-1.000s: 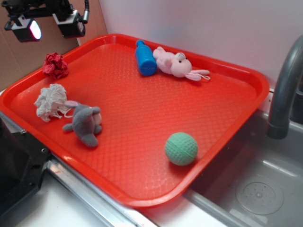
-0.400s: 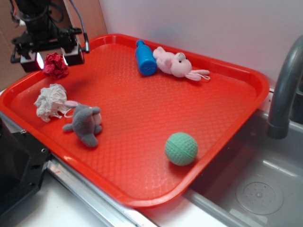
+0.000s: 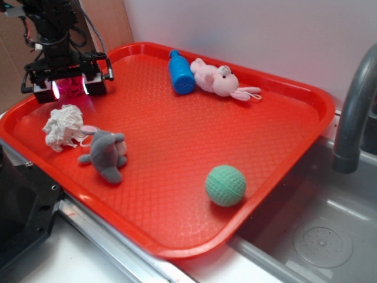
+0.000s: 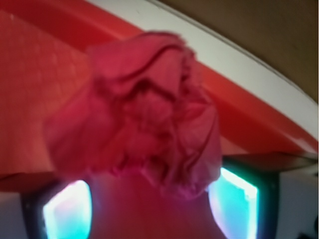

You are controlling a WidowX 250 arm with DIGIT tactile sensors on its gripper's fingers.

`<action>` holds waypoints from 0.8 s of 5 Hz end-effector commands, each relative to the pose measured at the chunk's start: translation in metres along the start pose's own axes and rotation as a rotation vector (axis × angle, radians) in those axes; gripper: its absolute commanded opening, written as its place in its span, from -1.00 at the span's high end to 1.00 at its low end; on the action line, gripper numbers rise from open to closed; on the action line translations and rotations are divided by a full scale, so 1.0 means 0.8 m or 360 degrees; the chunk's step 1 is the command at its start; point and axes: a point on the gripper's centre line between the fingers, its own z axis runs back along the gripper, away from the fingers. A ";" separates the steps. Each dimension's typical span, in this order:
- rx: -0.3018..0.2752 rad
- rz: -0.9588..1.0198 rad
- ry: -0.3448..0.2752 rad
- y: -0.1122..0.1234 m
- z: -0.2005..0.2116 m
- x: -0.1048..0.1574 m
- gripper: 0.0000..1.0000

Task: Grab the red paper.

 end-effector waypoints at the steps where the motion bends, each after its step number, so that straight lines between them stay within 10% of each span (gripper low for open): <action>1: 0.0031 0.0020 -0.0068 0.003 -0.010 0.023 -1.00; 2: 0.0052 0.0006 -0.0064 0.003 -0.023 0.023 -1.00; 3: 0.0049 -0.0024 -0.0076 -0.001 -0.031 0.022 -0.30; 4: 0.0048 -0.0040 -0.0083 -0.003 -0.029 0.021 1.00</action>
